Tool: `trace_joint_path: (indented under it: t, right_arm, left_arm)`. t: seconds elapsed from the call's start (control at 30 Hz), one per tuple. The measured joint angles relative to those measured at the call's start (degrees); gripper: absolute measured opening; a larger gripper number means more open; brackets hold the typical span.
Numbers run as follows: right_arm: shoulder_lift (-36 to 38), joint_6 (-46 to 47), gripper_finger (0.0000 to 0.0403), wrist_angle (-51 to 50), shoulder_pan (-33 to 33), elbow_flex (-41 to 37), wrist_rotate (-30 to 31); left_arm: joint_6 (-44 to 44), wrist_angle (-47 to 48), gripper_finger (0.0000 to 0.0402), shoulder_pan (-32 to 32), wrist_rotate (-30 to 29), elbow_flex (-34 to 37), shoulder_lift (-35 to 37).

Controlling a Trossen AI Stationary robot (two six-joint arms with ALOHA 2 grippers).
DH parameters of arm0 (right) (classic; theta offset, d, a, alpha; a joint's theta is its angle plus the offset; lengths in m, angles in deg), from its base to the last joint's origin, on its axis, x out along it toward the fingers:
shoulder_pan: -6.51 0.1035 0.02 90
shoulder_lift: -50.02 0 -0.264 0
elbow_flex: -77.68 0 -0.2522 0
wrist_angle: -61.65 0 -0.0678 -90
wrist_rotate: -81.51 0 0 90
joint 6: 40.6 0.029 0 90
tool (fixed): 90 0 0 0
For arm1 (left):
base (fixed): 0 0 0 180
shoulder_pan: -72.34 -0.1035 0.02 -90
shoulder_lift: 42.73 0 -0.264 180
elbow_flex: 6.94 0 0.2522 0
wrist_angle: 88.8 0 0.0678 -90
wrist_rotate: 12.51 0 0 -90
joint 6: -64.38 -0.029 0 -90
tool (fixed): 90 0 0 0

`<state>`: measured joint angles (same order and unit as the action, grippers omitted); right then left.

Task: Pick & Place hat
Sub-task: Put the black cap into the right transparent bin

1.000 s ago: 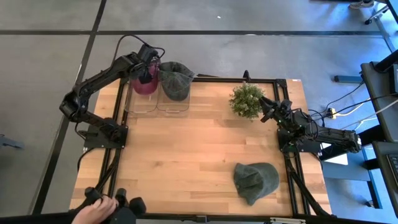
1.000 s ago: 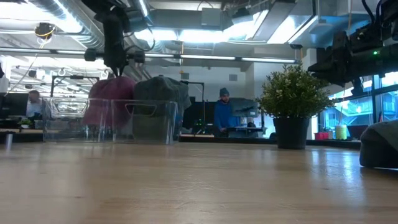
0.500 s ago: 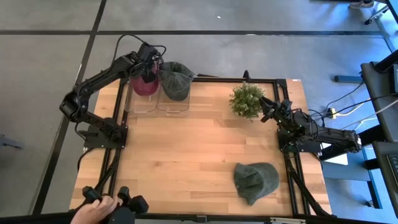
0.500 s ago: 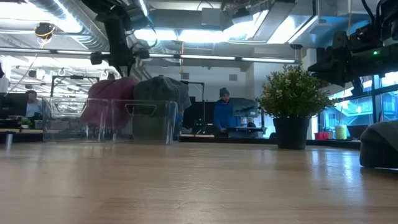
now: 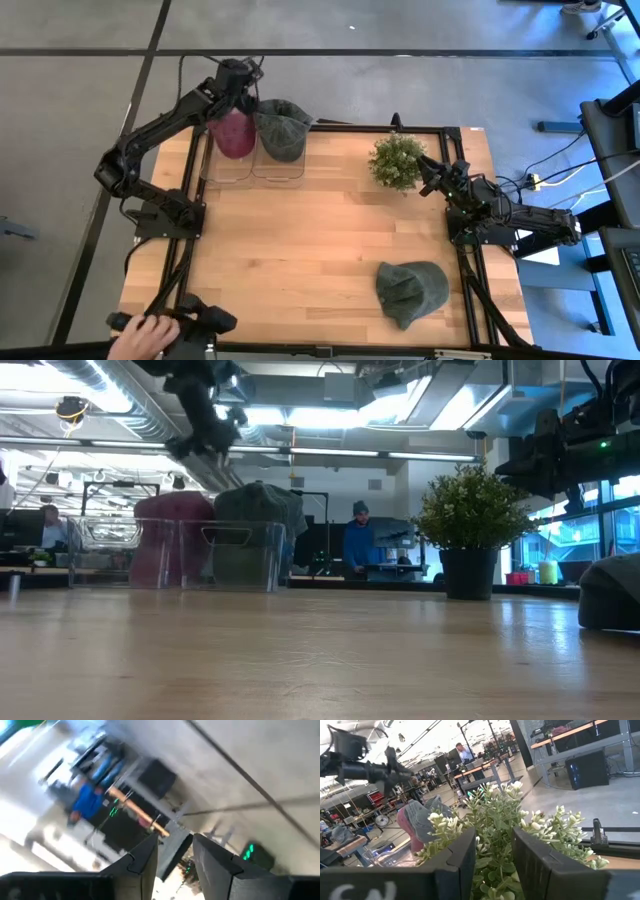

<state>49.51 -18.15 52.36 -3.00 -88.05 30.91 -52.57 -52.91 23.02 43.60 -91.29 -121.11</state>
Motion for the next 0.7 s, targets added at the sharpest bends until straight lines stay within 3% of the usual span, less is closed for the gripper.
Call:
trace_joint_path:
  t: [0.17, 0.33, 0.4, 0.5, 0.6, 0.7]
  right_arm:
    - [0.0, -0.1, 0.0126, 0.0, 0.0, 0.0, 0.0]
    - [0.0, -0.3, 0.0126, 2.0, 0.0, 0.0, -3.1]
    - [0.0, -1.6, 0.0126, 3.5, 0.0, 0.0, -7.0]
    - [0.0, -3.6, 0.0126, 5.6, 0.0, 0.0, -15.4]
    - [0.0, -4.1, 0.0126, 6.8, 0.0, 0.0, -24.5]
    - [0.0, -4.7, 0.0126, 8.6, 0.0, 0.0, -33.2]
  left_arm:
    - [23.3, -4.6, 0.0121, 4.3, 7.0, -1.9, 3.2]
    - [55.2, -4.5, 0.0127, 12.2, 11.0, -3.0, 6.7]
    - [68.6, -4.5, 0.0129, 15.6, 15.2, -3.0, 7.6]
    - [87.0, -4.5, 0.013, 20.4, 26.2, -3.0, 7.9]
    - [98.4, -4.7, 0.0128, 26.1, 37.5, -3.0, 6.9]
    - [105.5, -7.2, 0.0128, 33.6, 40.2, -2.7, 4.3]
